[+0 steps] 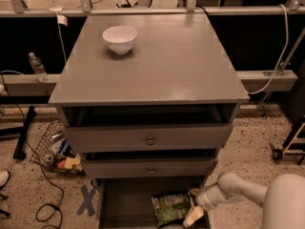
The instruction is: Pick green jalapeno chip bag from bottom drawer and place on counter
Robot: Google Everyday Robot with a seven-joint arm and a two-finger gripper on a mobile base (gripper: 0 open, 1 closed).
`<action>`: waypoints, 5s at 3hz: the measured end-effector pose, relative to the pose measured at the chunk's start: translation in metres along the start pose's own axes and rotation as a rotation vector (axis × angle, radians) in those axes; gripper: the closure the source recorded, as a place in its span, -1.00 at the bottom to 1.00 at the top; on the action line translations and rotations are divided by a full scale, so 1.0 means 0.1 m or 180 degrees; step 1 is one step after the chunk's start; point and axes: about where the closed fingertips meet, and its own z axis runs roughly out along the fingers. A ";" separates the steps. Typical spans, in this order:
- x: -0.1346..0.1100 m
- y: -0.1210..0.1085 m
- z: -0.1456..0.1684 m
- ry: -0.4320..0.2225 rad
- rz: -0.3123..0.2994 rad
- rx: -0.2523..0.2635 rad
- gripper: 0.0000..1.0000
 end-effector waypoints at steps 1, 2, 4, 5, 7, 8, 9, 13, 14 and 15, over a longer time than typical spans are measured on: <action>-0.02 -0.09 0.07 -0.0062 -0.0077 0.0145 -1.00; -0.09 -0.14 0.12 -0.0117 -0.0174 0.0272 -1.00; -0.05 -0.32 0.36 -0.0085 -0.0342 0.0451 -1.00; 0.04 -0.39 0.42 -0.0053 -0.0344 0.0483 -1.00; 0.34 -0.50 0.42 0.0120 -0.0298 0.0676 -1.00; 0.37 -0.49 0.52 0.0179 -0.0327 0.0618 -1.00; 0.36 -0.46 0.65 0.0242 -0.0376 0.0531 -1.00; 0.34 -0.44 0.87 0.0276 -0.0410 0.0378 0.46; 0.24 -0.42 0.76 0.0189 -0.0482 0.0398 0.91; 0.06 -0.38 0.55 0.0112 -0.0627 0.0482 1.00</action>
Offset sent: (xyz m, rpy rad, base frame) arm 0.0286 0.0138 -0.0081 -0.0083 -0.1806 -0.0247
